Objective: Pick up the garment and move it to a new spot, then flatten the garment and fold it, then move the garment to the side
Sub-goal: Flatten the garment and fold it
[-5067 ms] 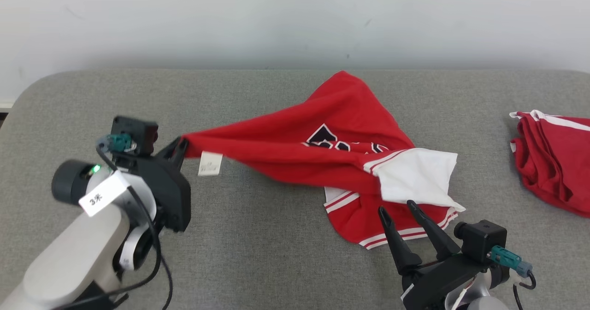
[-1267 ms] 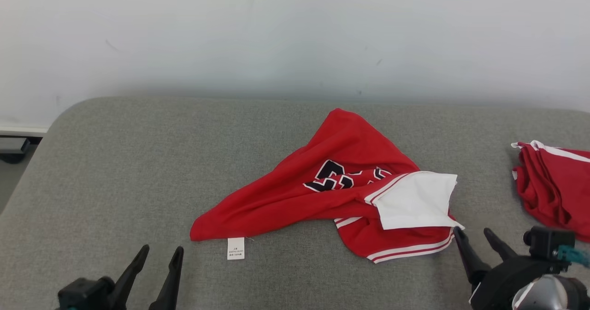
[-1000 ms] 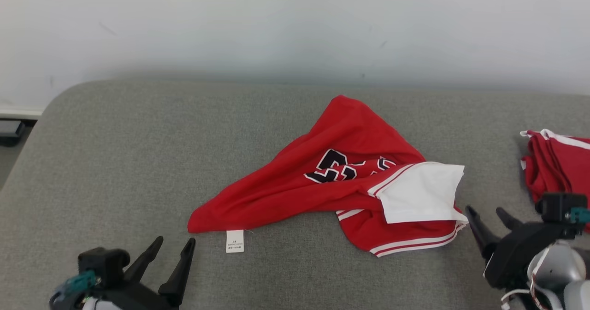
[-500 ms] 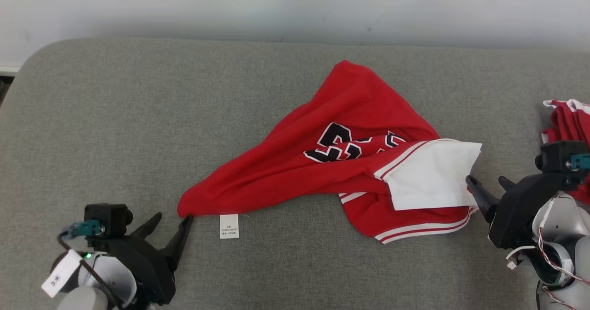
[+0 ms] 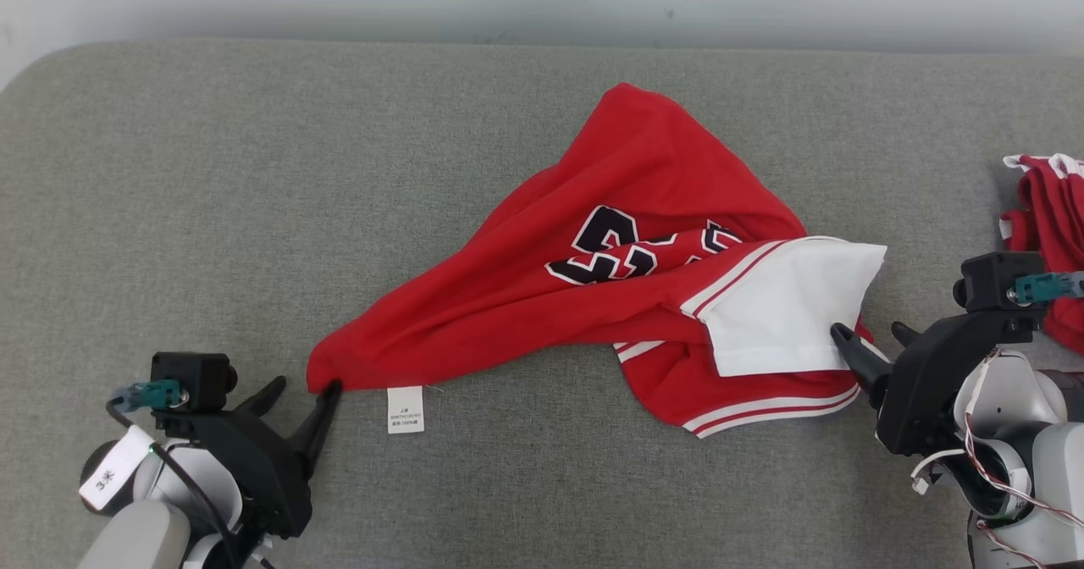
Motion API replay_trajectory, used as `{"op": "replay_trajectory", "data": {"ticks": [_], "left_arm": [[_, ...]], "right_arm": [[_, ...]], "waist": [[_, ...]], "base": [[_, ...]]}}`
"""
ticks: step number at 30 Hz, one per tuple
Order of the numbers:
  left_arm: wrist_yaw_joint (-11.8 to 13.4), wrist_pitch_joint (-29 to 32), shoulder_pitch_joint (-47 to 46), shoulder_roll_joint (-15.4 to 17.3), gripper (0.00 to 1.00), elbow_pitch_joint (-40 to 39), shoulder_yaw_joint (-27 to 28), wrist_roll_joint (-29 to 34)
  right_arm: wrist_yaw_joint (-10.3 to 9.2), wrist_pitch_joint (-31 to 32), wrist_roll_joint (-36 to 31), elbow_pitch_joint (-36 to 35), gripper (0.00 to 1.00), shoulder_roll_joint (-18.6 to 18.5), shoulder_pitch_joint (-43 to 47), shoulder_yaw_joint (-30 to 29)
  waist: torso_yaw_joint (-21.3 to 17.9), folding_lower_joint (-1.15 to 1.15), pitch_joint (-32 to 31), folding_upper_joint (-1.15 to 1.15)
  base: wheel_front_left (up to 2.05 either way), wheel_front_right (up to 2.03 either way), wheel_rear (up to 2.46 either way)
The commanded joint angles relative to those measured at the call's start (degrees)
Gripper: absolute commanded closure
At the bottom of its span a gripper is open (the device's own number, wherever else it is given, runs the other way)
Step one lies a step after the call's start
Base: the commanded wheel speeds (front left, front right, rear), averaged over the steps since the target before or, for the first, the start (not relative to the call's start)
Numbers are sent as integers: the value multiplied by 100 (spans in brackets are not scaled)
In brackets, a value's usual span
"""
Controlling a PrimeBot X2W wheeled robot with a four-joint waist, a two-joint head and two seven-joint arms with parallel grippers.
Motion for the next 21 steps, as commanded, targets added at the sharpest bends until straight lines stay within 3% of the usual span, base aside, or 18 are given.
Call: {"op": "replay_trajectory", "data": {"ticks": [1, 5, 12, 21], "left_arm": [[1, 22, -101, 48, 9, 59, -13, 7], [-8, 93, -159, 30, 26, 132, -79, 24], [-8, 143, -154, -36, 47, 181, -179, -8], [0, 74, -115, -3, 37, 152, -205, -25]], "right_arm": [[-11, -31, -2, 37, 0, -12, -92, 4], [-11, -93, 11, 163, 0, -12, -138, 23], [-11, -123, 281, 297, 0, -12, -94, 124], [-11, -195, -20, -174, 0, -9, 81, 54]], "waist": [[-22, 0, 42, -1], [-25, 0, 111, -1], [-14, 0, 152, -1], [-25, 0, 63, -1]], "base": [[0, 0, 0], [0, 0, 0], [0, 0, 0], [0, 0, 0]]}}
